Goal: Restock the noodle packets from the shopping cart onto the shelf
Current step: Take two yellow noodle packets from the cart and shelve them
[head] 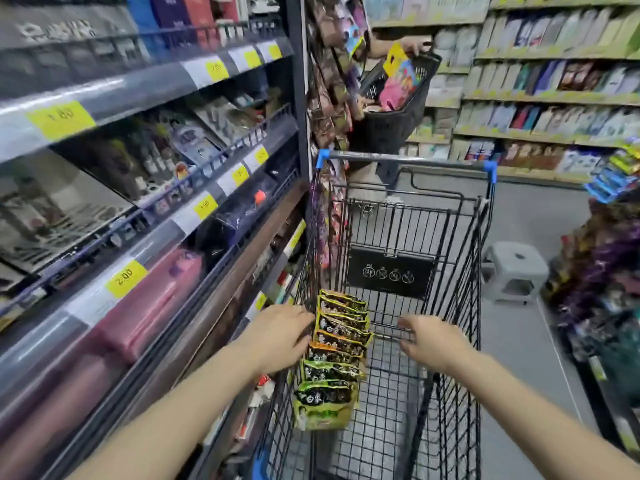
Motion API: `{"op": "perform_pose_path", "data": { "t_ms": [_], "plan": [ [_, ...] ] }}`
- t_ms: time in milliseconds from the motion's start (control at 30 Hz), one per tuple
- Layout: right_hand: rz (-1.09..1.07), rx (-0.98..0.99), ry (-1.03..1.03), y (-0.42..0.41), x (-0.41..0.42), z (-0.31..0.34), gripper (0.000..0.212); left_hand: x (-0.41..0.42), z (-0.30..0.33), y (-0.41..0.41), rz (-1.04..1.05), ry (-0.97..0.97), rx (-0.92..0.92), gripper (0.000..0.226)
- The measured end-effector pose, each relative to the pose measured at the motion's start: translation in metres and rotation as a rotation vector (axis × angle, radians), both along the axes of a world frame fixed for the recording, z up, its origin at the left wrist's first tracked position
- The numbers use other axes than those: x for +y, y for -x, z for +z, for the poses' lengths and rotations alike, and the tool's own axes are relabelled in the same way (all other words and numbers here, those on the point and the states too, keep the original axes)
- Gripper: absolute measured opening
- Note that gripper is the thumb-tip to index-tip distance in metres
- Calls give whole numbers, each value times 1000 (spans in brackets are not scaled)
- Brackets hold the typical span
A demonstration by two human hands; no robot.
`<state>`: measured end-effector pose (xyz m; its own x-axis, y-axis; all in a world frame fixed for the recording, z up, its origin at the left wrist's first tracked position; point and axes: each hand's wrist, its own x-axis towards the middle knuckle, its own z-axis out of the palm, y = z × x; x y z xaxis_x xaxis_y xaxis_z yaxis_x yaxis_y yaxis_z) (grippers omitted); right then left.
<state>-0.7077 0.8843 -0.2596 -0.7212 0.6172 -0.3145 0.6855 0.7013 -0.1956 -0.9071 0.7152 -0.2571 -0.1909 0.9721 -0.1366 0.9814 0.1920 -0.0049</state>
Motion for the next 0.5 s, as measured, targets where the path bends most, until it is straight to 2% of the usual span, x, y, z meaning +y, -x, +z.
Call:
{"op": "perform_pose_path", "data": {
  "t_ms": [167,367,500],
  "plan": [
    [-39,-161,159,21,11,-87,44,15,-67,20,-9,119,-157,45],
    [-140,-220,295,42,8,-176,36,21,-140,31,-75,113,-229,43],
    [-191,-247,423,59,-9,-240,36,15,-187,42,-117,76,-251,59]
  ]
}}
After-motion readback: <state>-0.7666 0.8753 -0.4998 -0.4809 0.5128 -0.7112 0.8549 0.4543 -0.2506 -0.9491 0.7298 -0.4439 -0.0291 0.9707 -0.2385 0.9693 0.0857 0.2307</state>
